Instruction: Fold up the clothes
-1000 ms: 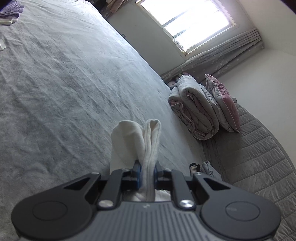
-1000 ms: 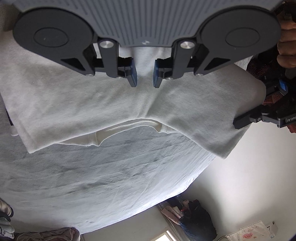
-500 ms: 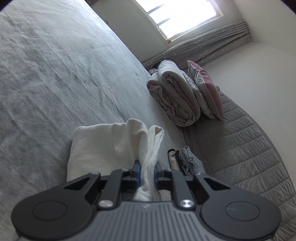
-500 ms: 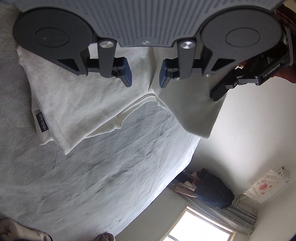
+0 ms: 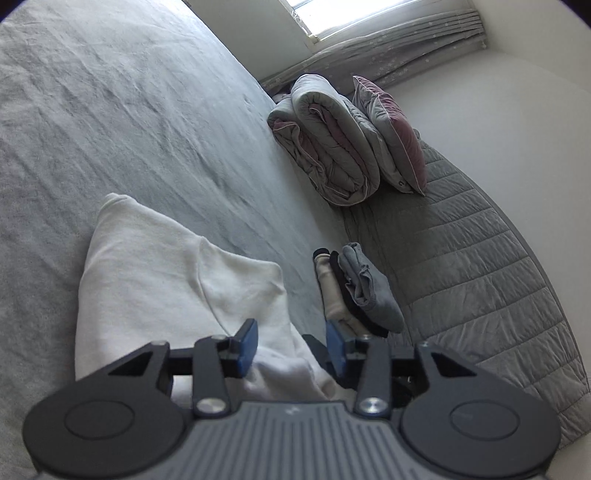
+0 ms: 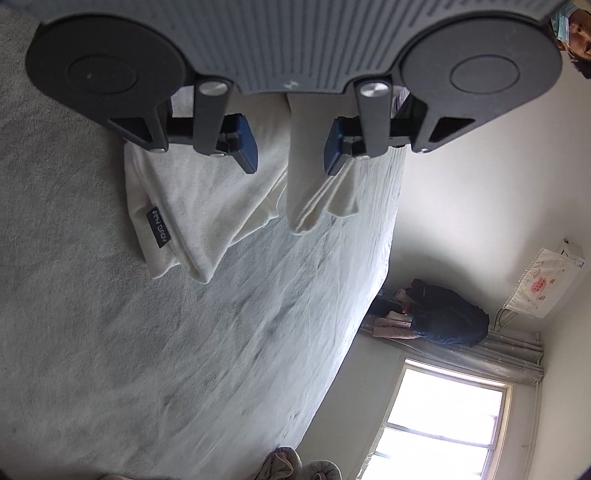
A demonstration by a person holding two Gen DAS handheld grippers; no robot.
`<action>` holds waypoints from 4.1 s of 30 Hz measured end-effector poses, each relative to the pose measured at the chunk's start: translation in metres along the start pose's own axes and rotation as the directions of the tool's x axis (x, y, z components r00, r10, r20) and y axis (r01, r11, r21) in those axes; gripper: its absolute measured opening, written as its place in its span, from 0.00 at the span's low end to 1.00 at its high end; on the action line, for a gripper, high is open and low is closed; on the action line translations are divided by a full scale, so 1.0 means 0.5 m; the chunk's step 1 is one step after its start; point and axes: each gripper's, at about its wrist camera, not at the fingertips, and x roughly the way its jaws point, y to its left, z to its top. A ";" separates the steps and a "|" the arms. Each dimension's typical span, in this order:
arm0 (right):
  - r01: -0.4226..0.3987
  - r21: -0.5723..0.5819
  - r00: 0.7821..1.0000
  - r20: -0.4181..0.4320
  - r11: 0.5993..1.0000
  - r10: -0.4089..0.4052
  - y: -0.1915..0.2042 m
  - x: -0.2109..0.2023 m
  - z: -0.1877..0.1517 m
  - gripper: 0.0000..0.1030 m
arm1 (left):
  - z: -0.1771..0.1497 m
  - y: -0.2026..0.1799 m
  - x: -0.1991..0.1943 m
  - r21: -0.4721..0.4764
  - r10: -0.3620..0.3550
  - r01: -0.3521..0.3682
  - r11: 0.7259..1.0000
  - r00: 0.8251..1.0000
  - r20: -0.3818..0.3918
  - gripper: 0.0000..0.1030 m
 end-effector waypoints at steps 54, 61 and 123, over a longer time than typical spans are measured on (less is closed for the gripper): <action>0.125 -0.214 0.991 0.068 0.969 -0.113 0.027 0.003 0.024 0.19 | -0.063 -0.004 0.000 0.427 0.106 -0.086 0.900 0.994 -0.023 0.21; 0.170 -0.240 0.985 0.062 0.956 -0.160 0.011 0.008 0.028 0.19 | -0.087 -0.004 0.020 0.474 0.120 -0.077 0.877 0.991 -0.062 0.21; 0.231 -0.760 0.963 0.090 0.607 -0.254 0.054 0.004 -0.097 0.23 | 0.081 0.032 0.114 0.468 0.258 -0.284 0.837 0.959 0.120 0.22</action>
